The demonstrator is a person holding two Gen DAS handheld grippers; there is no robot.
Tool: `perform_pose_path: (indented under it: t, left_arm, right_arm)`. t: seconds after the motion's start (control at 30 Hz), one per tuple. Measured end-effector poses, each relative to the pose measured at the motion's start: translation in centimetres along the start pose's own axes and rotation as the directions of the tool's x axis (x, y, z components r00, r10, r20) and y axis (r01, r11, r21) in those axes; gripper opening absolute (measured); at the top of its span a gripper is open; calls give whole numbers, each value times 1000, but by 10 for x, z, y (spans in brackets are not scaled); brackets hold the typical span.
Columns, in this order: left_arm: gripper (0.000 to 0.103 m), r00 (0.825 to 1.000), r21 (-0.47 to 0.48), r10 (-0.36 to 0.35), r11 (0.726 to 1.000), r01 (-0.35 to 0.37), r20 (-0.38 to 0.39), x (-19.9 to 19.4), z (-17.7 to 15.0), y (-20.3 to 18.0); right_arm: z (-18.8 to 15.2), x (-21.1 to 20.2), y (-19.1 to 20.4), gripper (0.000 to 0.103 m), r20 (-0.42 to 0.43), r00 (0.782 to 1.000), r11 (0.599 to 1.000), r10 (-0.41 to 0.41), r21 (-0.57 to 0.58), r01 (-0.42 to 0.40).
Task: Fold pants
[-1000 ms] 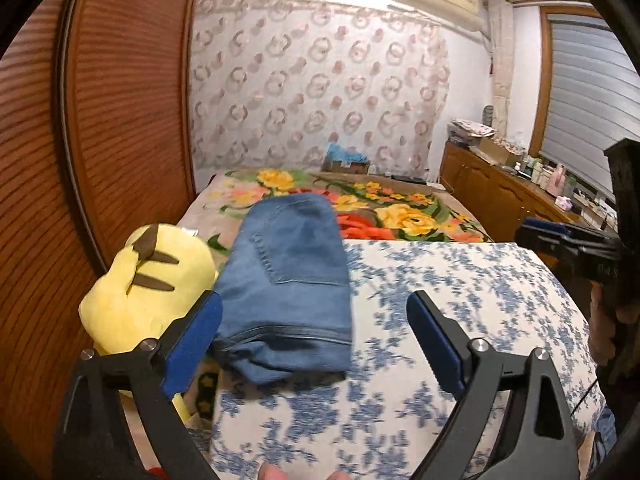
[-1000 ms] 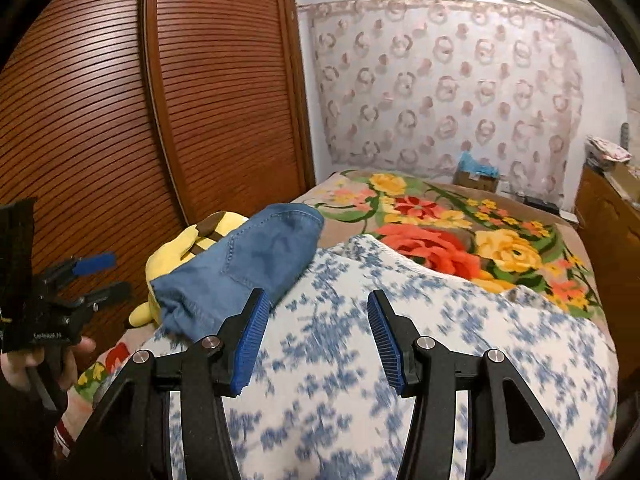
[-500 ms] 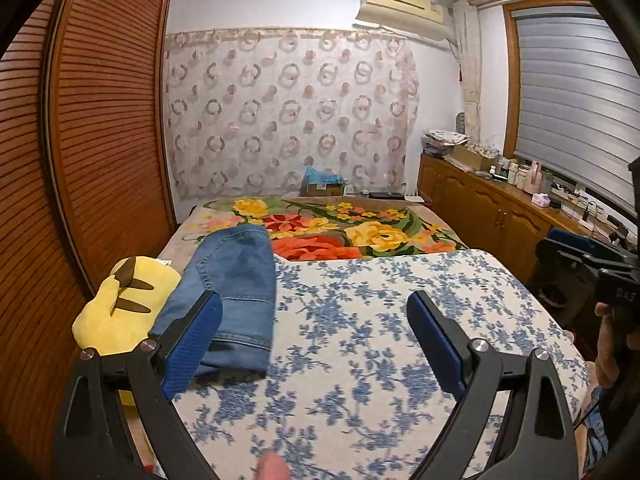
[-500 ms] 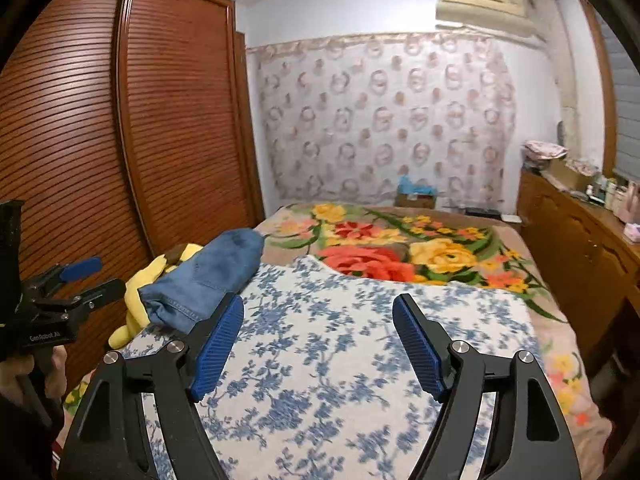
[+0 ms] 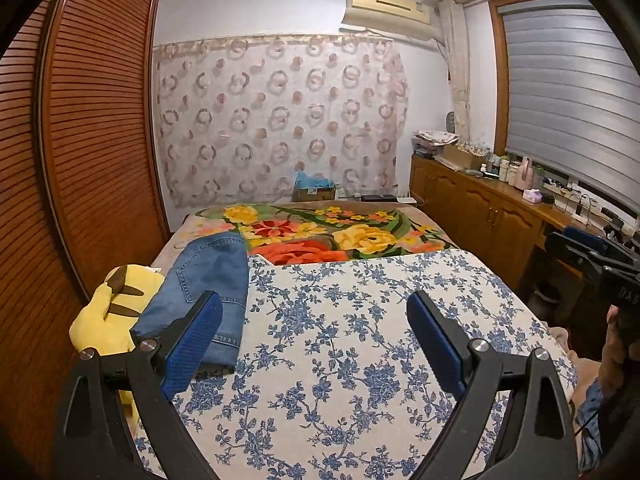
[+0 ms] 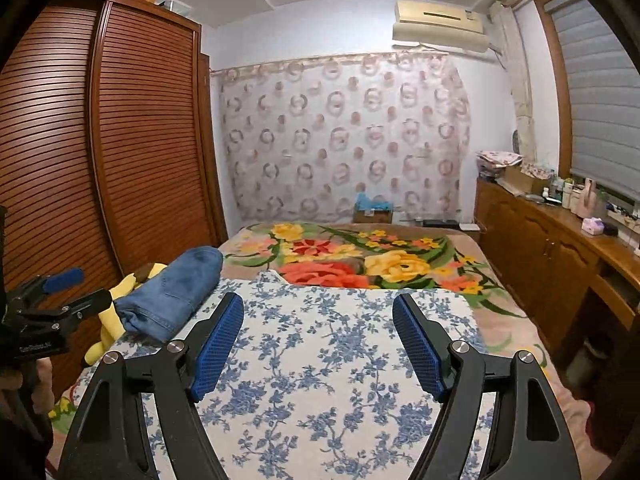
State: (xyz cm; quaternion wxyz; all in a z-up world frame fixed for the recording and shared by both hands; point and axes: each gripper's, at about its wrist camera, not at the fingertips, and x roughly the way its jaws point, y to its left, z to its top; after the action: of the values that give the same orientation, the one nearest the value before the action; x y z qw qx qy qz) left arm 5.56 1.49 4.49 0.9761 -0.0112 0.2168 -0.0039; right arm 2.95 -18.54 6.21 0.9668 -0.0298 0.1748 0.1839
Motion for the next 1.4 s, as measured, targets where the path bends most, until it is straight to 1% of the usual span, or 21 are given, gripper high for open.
perform_pose_path:
  t: [0.13, 0.27, 0.4, 0.8, 1.4]
  left_arm:
    - [94, 1000, -3, -4, 1000, 4, 0, -1, 0, -2]
    - [94, 1000, -4, -7, 1000, 7, 3, -2, 1, -4]
    - [94, 1000, 4, 4, 1000, -4, 10, -3, 3, -5]
    - [94, 1000, 1, -2, 1000, 2, 29, -8, 11, 0]
    - [94, 999, 9, -1, 1000, 1, 34, -14, 13, -2]
  right_arm:
    - [0, 14, 6, 79, -8, 1000, 1000, -4, 1, 4]
    - [2, 19, 9, 79, -9, 1000, 1000, -11, 1, 11]
    - [3, 19, 7, 79, -14, 1000, 1000, -10, 3, 10]
    - [5, 22, 4, 79, -2, 1000, 1000, -17, 2, 17]
    - [6, 21, -5, 79, -1, 1000, 1000, -16, -2, 16]
